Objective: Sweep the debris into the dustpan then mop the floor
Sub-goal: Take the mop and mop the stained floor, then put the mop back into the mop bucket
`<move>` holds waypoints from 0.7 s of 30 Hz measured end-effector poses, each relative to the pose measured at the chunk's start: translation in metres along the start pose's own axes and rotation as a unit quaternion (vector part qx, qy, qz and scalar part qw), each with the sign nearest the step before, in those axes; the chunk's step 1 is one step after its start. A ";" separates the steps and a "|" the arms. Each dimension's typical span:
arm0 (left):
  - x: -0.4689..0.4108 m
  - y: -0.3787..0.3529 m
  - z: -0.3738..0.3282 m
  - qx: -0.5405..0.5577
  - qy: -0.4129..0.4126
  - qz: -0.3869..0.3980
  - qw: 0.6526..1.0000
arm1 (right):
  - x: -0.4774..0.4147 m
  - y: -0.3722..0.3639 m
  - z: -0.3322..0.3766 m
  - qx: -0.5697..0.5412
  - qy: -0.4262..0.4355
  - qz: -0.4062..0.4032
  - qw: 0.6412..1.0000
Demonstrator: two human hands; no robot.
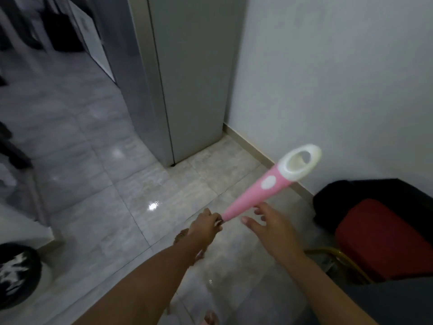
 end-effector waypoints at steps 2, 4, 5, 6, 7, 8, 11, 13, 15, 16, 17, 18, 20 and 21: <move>0.009 0.033 0.005 0.001 0.006 -0.050 0.999 | -0.013 -0.004 0.034 -0.057 0.064 0.030 0.996; 0.020 0.067 0.008 0.018 0.009 -0.093 0.995 | -0.024 -0.009 0.074 -0.100 0.113 0.046 0.987; 0.027 0.084 0.010 0.038 0.012 -0.113 0.993 | -0.028 -0.009 0.095 -0.121 0.130 0.046 0.983; 0.035 0.100 0.012 0.059 0.016 -0.134 0.989 | -0.032 -0.008 0.117 -0.142 0.145 0.040 0.978; 0.043 0.115 0.015 0.076 0.020 -0.156 0.985 | -0.035 -0.007 0.137 -0.166 0.160 0.031 0.973; 0.052 0.130 0.017 0.089 0.023 -0.178 0.980 | -0.039 -0.004 0.157 -0.188 0.178 0.022 0.966; 0.080 0.173 0.020 0.136 0.015 -0.235 0.962 | -0.044 0.003 0.216 -0.221 0.243 0.010 0.944; 0.103 0.199 0.019 0.190 0.002 -0.262 0.946 | -0.042 0.008 0.255 -0.244 0.285 0.021 0.927; 0.130 0.222 0.022 0.255 -0.011 -0.289 0.923 | -0.033 0.012 0.293 -0.267 0.328 0.019 0.906; 0.146 0.232 0.026 0.272 -0.010 -0.307 0.912 | -0.026 0.013 0.311 -0.272 0.350 0.018 0.896; 0.162 0.240 0.032 0.281 -0.008 -0.326 0.903 | -0.017 0.012 0.328 -0.277 0.372 0.019 0.886; 0.178 0.247 0.041 0.289 -0.008 -0.344 0.893 | -0.006 0.011 0.345 -0.284 0.393 0.025 0.874; 0.213 0.261 0.059 0.310 -0.007 -0.373 0.874 | 0.020 0.004 0.376 -0.292 0.430 0.035 0.854; 0.231 0.268 0.069 0.314 -0.004 -0.389 0.866 | 0.033 -0.001 0.391 -0.294 0.444 0.041 0.845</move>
Point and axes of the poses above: each hand's wrist, its own x-axis away from the middle knuckle, its own y-axis out of the back of the hand, z = x × y, the point moved 5 cm from there along -x, towards the middle knuckle, and after that the axes turned 14 degrees about x, right-handed, at the moved point
